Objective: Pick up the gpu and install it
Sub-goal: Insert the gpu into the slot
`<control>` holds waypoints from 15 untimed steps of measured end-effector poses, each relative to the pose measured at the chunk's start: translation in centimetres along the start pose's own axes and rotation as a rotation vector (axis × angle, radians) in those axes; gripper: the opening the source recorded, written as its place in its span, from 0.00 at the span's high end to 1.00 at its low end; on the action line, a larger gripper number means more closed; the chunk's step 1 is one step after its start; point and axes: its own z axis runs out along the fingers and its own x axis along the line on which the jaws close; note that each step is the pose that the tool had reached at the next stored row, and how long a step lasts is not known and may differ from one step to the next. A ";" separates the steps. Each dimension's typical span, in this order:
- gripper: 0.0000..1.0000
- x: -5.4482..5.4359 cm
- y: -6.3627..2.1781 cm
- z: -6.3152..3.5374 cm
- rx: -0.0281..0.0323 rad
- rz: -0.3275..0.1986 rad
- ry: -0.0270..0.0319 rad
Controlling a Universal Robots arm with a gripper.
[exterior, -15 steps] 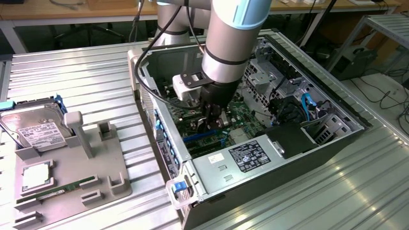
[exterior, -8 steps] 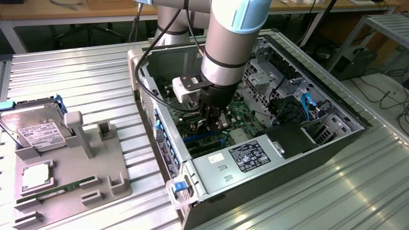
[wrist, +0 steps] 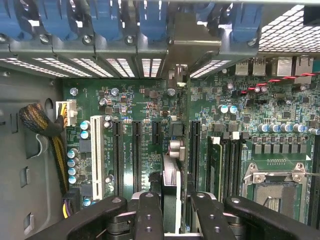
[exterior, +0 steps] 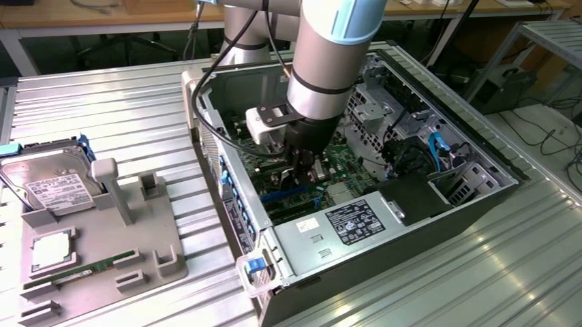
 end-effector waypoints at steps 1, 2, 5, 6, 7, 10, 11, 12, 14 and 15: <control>0.73 0.0 -0.04 0.01 0.0000 0.000 0.0001; 0.73 0.0 -0.05 0.03 0.0000 0.000 0.0002; 0.73 -0.1 -0.06 0.11 0.0002 0.000 -0.0001; 0.73 -0.2 -0.06 0.12 0.0000 0.000 0.0001; 0.73 -0.2 -0.02 0.14 0.0001 0.000 -0.0001; 0.73 -0.2 0.19 0.17 0.0000 0.000 0.0001; 0.73 -0.2 0.20 0.19 0.0000 0.000 0.0000; 0.73 -0.2 0.20 0.21 0.0000 0.000 -0.0002; 0.73 -0.2 0.21 0.43 0.0001 0.000 -0.0008; 0.73 -0.2 0.21 0.51 0.0000 0.000 -0.0008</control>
